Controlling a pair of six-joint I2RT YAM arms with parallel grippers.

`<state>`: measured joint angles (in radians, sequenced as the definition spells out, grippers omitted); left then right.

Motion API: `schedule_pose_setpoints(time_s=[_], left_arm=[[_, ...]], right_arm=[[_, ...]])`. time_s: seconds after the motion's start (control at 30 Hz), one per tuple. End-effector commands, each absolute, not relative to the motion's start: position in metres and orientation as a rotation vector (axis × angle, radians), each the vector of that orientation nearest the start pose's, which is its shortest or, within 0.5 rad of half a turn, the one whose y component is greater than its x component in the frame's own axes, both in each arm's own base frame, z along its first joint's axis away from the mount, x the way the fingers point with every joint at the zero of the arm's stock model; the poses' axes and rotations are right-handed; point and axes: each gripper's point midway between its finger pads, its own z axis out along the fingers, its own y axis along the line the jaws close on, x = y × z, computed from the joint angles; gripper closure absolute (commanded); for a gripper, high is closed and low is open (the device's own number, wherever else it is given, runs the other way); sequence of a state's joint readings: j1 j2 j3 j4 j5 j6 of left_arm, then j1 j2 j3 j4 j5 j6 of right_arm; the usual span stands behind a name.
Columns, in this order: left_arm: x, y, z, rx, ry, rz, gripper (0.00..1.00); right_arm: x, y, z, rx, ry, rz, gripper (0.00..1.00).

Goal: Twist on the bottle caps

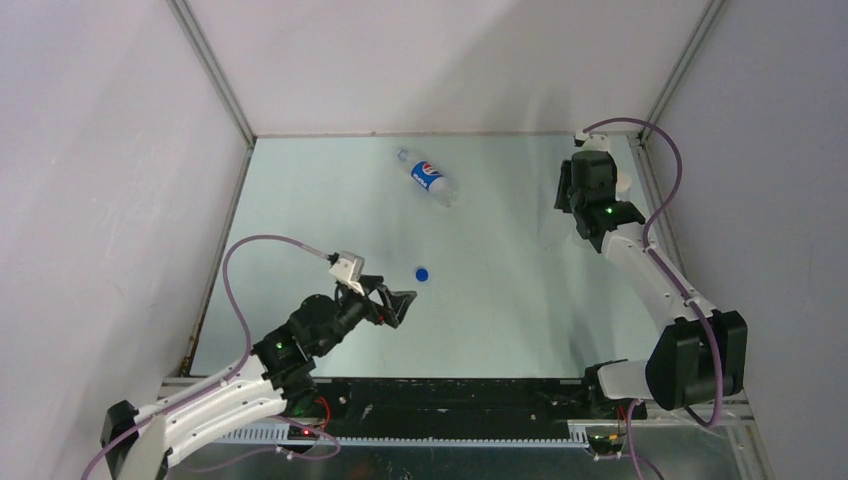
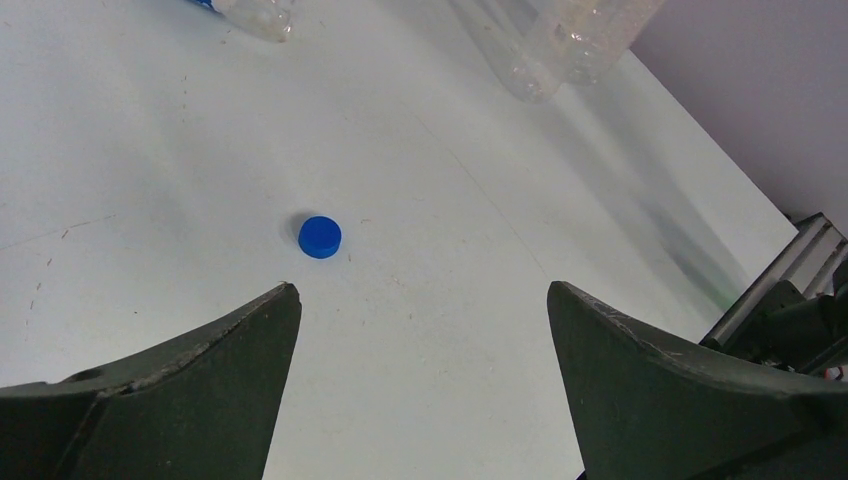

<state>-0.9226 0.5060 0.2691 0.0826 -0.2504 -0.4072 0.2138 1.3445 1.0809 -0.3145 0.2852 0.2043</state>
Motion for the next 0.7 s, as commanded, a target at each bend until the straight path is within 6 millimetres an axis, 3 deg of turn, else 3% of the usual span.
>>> schedule_pose_setpoints(time_s=[0.0,0.27,0.67], left_arm=[[0.194,-0.211,0.178,0.266,1.726,-0.776,0.0],[0.196,-0.208,0.177,0.249,1.729,-0.763,0.0],[0.197,-0.205,0.176,0.232,1.736,-0.751,0.0]], right_arm=[[0.402,0.042,0.197,0.163,2.095,-0.061,0.85],[0.396,0.044,0.205,0.182,2.086,-0.035,0.58],[0.392,0.044,0.21,0.188,2.081,-0.021,0.43]])
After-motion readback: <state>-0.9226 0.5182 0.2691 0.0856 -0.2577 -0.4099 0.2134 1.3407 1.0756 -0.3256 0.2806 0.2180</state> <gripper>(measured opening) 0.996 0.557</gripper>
